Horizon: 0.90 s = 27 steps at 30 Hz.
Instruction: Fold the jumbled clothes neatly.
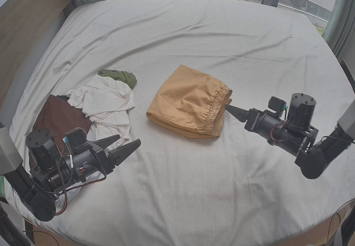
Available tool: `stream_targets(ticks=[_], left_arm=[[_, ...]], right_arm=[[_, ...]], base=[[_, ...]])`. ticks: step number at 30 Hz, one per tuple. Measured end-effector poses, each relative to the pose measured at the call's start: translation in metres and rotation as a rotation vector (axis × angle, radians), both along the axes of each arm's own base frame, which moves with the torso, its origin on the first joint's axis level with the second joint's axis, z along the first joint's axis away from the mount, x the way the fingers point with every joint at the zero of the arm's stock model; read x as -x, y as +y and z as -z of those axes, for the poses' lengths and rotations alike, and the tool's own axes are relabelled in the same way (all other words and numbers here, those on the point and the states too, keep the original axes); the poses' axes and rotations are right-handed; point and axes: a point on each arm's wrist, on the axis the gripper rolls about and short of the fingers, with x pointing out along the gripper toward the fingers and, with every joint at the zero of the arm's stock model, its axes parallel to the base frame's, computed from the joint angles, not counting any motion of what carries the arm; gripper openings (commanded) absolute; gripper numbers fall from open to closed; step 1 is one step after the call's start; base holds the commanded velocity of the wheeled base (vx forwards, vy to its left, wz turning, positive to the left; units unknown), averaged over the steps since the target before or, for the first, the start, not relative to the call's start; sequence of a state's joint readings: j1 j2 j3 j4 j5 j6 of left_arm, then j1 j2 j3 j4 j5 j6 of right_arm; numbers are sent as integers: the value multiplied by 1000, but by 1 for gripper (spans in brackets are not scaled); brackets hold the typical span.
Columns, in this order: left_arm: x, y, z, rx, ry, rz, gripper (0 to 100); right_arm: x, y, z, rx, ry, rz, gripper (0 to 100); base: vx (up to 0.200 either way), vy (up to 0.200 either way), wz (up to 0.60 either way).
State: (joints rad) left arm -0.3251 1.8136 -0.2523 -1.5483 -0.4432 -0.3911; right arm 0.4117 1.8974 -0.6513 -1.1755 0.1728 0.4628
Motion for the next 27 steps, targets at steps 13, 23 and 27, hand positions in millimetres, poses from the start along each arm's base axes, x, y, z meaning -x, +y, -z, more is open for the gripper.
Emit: stream_targets(ticks=[13, 23, 27], left_arm=[[70, 5, -54, 81, -180, 78, 100], [104, 26, -48, -26, -234, -184, 100], [112, 32, -44, -52, -210, -272, 100]], right_arm=[[123, -30, -50, 53, -240, -131, 100], [187, -71, -53, 75, -261, -99, 100], [210, -89, -49, 96, -242, -53, 100]], base=[[0, 0, 0], [0, 0, 0], [0, 0, 0]])
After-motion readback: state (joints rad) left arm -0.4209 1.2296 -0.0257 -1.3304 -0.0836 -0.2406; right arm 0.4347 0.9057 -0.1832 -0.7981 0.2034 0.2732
